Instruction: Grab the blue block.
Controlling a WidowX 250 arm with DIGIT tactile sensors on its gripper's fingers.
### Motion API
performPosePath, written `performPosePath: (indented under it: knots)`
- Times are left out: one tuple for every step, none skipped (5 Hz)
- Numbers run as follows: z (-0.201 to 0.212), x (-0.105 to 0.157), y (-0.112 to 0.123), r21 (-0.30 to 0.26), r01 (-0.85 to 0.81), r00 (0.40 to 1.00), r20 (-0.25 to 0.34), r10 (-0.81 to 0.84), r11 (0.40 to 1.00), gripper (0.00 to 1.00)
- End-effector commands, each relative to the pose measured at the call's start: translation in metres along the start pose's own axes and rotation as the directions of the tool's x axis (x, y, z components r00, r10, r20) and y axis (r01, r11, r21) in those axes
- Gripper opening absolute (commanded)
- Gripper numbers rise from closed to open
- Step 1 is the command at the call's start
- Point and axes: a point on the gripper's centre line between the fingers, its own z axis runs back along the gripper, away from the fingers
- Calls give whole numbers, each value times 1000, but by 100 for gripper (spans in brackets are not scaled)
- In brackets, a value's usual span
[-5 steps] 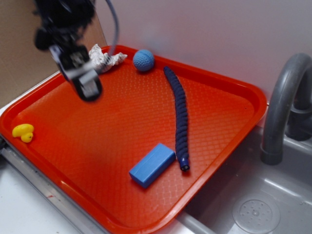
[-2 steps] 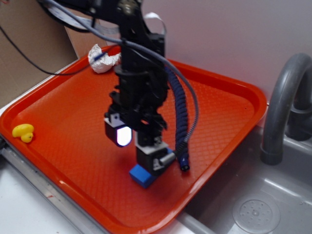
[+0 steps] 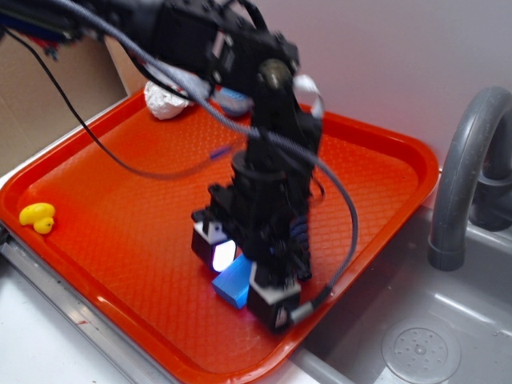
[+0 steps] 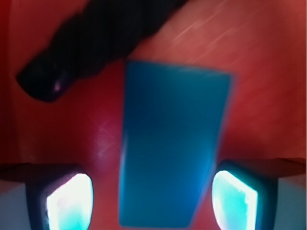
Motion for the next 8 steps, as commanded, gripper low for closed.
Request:
performPosePath:
  knots:
    - [1,-3,-2,41,-22,999,28,21,999,0]
    - [8,-6,7,39,-46,998,38,45,998,0]
    - [21,-13,22,36,-52,997,65,50,998,0]
    - [55,-34,57,24,-165,978,136,160,986,0]
    - [81,-57,101,-44,-290,938,185,293,956,0]
    - [98,-75,132,-87,-369,896,229,379,925,0]
    - [123,-101,163,-106,-441,838,308,451,891,0]
    - [142,-122,179,-112,-471,793,380,476,875,0]
